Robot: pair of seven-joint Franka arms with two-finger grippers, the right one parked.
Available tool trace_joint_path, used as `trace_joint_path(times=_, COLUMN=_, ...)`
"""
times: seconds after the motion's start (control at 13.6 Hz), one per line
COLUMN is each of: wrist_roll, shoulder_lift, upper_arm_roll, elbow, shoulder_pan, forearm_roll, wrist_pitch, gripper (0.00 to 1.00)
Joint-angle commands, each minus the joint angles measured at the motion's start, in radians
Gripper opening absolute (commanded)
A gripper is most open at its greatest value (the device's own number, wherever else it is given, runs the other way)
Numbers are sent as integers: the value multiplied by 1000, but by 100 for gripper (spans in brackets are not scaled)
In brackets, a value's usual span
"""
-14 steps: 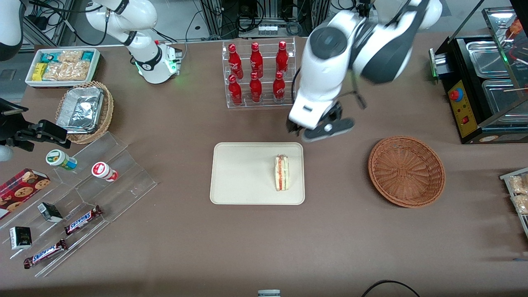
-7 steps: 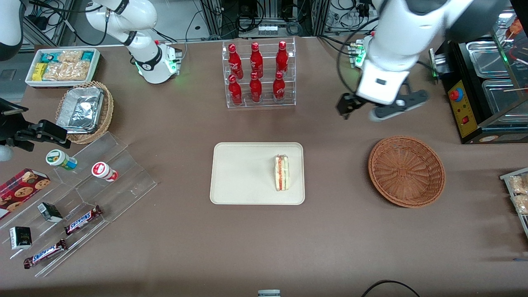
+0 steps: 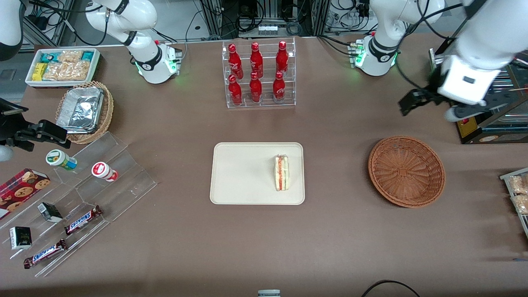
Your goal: Place sandwich from basket to tray
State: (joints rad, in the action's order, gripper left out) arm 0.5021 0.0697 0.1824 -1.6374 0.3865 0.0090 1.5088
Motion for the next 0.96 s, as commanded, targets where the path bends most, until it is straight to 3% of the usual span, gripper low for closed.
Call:
trace_joint_path(times=0.0, wrist_roll=-95, shoulder_lift=39, upper_arm_roll=-86, elbow=-24, shoulder_pan=-153, forearm_roll=-4, wrist_pitch=-25, gripper=100)
trace_joint_path(times=0.44, wrist_roll=-274, shoulder_lift=59, upper_arm_roll=-253, elbow=-16, shoulder_pan=-484, forearm_roll=-32, wrist_pitch=-58, gripper=100)
trace_joint_path(times=0.88, wrist_roll=-277, shoulder_lift=33, upper_arm_roll=-238, elbow=8, shoulder_pan=-431, forearm_roll=-29, wrist_pitch=-58, gripper=100)
